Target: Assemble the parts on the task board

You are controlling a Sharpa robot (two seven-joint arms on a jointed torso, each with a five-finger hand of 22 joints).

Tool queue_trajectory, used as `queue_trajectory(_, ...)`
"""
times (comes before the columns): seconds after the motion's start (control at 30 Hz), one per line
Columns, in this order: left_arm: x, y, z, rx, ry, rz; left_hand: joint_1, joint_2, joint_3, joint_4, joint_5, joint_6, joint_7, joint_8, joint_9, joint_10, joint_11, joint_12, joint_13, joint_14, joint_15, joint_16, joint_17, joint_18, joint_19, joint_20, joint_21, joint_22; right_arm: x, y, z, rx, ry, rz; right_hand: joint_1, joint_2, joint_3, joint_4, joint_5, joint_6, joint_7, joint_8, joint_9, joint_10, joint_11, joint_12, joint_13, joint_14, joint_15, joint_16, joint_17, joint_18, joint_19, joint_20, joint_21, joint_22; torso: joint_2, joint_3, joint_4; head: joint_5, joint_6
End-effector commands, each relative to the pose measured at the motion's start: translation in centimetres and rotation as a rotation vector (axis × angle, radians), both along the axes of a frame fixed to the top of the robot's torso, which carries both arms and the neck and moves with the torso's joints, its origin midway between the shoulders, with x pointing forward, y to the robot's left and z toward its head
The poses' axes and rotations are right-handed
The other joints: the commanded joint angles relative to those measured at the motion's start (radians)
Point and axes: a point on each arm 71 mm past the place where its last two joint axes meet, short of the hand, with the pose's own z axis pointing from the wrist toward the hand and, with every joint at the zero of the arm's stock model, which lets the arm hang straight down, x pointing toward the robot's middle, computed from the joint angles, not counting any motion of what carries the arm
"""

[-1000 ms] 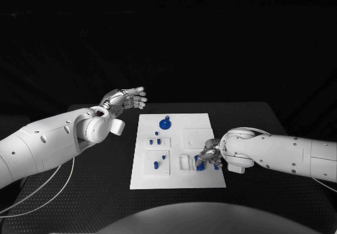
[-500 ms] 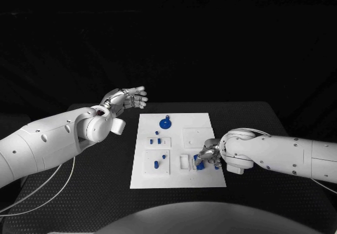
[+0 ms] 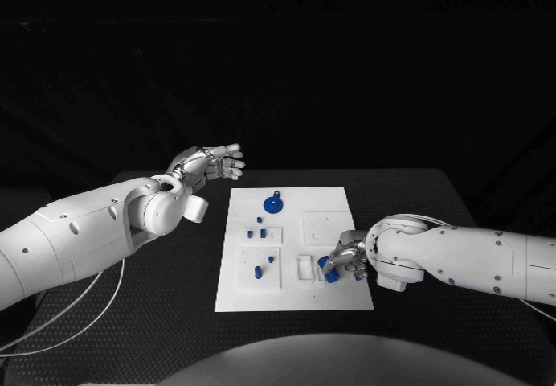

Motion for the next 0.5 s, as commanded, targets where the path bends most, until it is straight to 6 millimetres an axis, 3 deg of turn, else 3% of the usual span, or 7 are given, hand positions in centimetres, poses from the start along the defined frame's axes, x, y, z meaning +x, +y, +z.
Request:
queue_trajectory(0.03, -0.1, -0.3, 0.1, -0.01, -0.002, -0.018, 0.001, 0.009, 0.001, -0.006, -0.003, -0.009, -0.001, 0.005, -0.002, -0.008, 0.002, -0.005, -0.001, -0.005, 0.003, -0.004, 0.002, 0.019, -0.001, 0.005, -0.004, 0.002, 0.2, 0.3, 0.8, 0.011, -0.021, 0.001, -0.011, -0.001, 0.004, -0.002, 0.002, 0.049, 0.009, 0.005, 0.001, 0.004, -0.001, -0.004, 0.0, -0.003, -0.005, 0.006, -0.002, 0.026, -0.004, 0.001, 0.006, 0.013, 0.0, 0.0002, -0.0002, 0.002, 0.0)
queue_trajectory(0.23, -0.1, -0.4, 0.1, -0.011, -0.001, -0.023, 0.002, 0.009, 0.001, -0.008, -0.003, -0.009, -0.001, 0.005, -0.002, -0.008, 0.002, -0.005, -0.001, -0.005, 0.004, -0.005, 0.003, 0.018, -0.001, 0.005, -0.005, 0.002, 0.7, 0.6, 0.9, 0.008, -0.032, 0.004, -0.02, 0.001, 0.004, 0.003, 0.002, 0.053, 0.008, 0.003, 0.002, 0.006, -0.003, -0.006, 0.0, -0.004, -0.006, 0.007, -0.004, 0.026, -0.004, 0.002, 0.007, 0.012, 0.0, -0.0012, -0.0002, 0.001, 0.003)
queue_trajectory(0.33, -0.1, -0.4, 0.1, -0.01, -0.001, -0.022, 0.003, 0.009, 0.001, -0.008, -0.003, -0.009, -0.001, 0.005, -0.002, -0.008, 0.002, -0.005, -0.001, -0.005, 0.004, -0.006, 0.004, 0.018, -0.001, 0.005, -0.005, 0.002, 0.7, 1.0, 0.9, 0.014, -0.029, 0.007, -0.021, 0.001, 0.005, 0.003, 0.002, 0.054, 0.007, 0.003, 0.002, 0.006, -0.003, -0.007, 0.0, -0.004, -0.007, 0.007, -0.005, 0.026, -0.005, 0.002, 0.006, 0.012, 0.001, 0.0001, 0.0027, 0.002, 0.003)
queue_trajectory(0.5, -0.1, -0.5, 0.1, -0.01, 0.0, -0.023, 0.002, 0.009, 0.0, -0.008, -0.003, -0.01, -0.001, 0.005, -0.002, -0.008, 0.002, -0.005, -0.001, -0.005, 0.004, -0.006, 0.004, 0.018, -0.001, 0.006, -0.005, 0.003, 0.8, 1.9, 0.8, 0.023, -0.025, 0.018, -0.022, 0.001, 0.007, 0.003, 0.002, 0.054, 0.007, 0.002, 0.002, 0.007, -0.003, -0.007, 0.0, -0.004, -0.007, 0.007, -0.005, 0.026, -0.005, 0.002, 0.006, 0.011, 0.001, 0.0, 0.001, 0.002, 0.004)
